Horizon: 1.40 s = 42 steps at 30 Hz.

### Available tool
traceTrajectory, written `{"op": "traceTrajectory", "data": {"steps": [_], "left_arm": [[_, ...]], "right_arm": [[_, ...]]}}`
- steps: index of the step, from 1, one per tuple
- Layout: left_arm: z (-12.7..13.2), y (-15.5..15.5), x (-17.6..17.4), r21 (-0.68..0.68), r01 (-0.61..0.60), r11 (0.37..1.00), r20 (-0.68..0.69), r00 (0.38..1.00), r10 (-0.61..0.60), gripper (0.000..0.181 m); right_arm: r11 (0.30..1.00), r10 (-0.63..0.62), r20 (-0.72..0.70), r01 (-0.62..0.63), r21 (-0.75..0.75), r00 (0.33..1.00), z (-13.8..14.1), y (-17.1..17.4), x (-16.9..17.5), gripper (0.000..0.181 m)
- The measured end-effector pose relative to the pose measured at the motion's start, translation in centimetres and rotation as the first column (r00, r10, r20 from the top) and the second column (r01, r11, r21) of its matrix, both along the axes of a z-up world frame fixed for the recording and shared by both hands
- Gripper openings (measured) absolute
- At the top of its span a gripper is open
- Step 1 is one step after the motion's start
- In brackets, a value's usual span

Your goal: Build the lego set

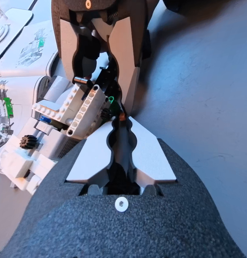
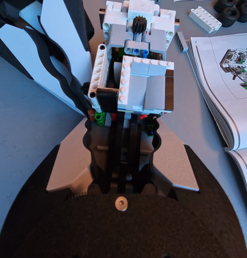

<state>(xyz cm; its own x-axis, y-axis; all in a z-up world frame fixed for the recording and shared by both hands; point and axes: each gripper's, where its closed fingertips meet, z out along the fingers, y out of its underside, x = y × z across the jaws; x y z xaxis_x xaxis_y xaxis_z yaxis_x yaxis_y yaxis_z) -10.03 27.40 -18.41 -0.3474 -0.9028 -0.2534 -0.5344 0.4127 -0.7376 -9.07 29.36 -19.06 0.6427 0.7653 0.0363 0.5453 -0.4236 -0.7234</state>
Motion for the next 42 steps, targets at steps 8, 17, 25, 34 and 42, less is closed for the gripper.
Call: {"op": "traceTrajectory", "data": {"steps": [8,17,25,34,42], "left_arm": [[-0.1,0.1,-0.2,0.002,-0.023,1.000,0.002,1.000,0.023,0.008],[-0.1,0.8,-0.4,0.005,-0.051,0.999,-0.001,0.999,0.051,0.005],[-0.1,0.7,-0.4,0.013,-0.054,0.998,0.001,0.999,0.054,0.005],[-0.2,0.3,-0.4,0.018,-0.057,0.998,-0.001,0.998,0.057,0.005],[-0.4,0.1,-0.4,0.029,-0.061,0.998,-0.009,0.998,0.061,0.005]], "right_arm": [[1.000,-0.010,0.002,0.010,0.008,1.000,0.0,0.1,-0.1,0.088],[1.000,-0.014,-0.004,0.014,0.006,1.000,0.0,0.1,0.0,0.087],[1.000,-0.009,-0.012,0.009,0.002,1.000,0.0,0.2,0.1,0.086],[1.000,0.028,-0.010,-0.028,0.002,1.000,-0.1,-0.1,-0.1,0.094],[1.000,0.006,-0.016,-0.006,0.000,1.000,-0.1,0.4,0.1,0.090]]}}
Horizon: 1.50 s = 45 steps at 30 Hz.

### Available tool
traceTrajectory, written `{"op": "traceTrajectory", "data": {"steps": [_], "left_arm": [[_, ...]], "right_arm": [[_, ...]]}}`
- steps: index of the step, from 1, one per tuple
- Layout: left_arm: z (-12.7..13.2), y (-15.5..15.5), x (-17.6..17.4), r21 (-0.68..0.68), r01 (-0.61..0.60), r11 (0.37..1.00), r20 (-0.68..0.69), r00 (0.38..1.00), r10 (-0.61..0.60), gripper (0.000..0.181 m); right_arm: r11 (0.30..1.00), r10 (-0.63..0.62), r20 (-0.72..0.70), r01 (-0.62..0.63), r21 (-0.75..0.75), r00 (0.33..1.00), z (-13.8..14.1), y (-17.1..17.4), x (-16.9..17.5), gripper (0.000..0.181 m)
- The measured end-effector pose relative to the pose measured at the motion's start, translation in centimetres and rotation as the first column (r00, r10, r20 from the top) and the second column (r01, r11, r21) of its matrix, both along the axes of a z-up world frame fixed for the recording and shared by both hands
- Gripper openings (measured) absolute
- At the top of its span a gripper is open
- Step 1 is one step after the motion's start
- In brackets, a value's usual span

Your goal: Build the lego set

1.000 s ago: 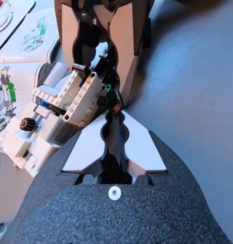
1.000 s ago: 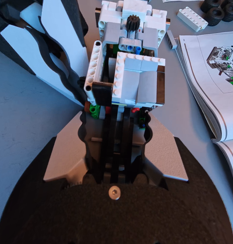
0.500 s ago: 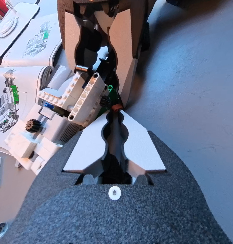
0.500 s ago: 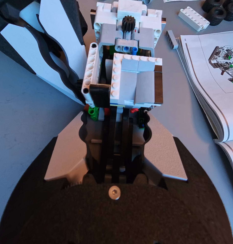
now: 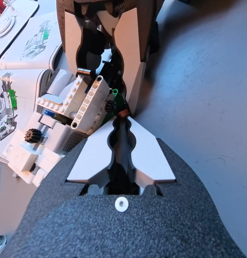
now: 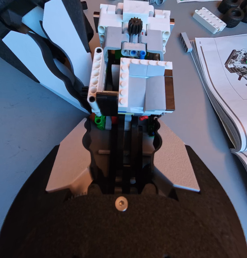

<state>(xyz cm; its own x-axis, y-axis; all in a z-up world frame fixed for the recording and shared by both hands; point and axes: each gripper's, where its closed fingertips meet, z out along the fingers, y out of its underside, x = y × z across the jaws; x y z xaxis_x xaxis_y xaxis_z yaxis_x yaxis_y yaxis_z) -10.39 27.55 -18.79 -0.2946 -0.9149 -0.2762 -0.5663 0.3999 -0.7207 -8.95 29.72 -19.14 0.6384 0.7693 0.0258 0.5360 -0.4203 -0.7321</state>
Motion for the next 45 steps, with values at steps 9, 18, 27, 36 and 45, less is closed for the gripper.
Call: {"op": "traceTrajectory", "data": {"steps": [9,18,27,36,45], "left_arm": [[0.5,-0.6,-0.1,0.037,0.041,0.998,0.039,0.998,-0.043,0.003],[-0.1,-0.9,-0.5,0.027,0.038,0.999,0.002,0.999,-0.038,0.000],[-0.2,-1.9,-0.9,0.024,0.033,0.999,-0.007,0.999,-0.033,0.000],[-0.2,-1.9,-1.2,-0.019,-0.035,0.999,-0.021,0.999,0.034,0.000],[-0.2,-2.4,-1.5,-0.047,-0.065,0.997,-0.033,0.997,0.064,0.000]], "right_arm": [[0.999,0.048,-0.016,-0.048,-0.003,0.999,0.1,-0.3,-0.1,0.089],[0.997,0.076,-0.008,-0.076,-0.002,0.997,0.0,-0.4,-0.2,0.093],[0.994,0.107,-0.007,-0.107,-0.007,0.994,-0.1,-0.8,-0.3,0.102],[0.993,0.116,-0.009,-0.116,-0.008,0.993,-0.1,-0.9,-0.2,0.104],[0.993,0.117,-0.009,-0.117,-0.007,0.993,-0.1,-0.9,-0.2,0.104]]}}
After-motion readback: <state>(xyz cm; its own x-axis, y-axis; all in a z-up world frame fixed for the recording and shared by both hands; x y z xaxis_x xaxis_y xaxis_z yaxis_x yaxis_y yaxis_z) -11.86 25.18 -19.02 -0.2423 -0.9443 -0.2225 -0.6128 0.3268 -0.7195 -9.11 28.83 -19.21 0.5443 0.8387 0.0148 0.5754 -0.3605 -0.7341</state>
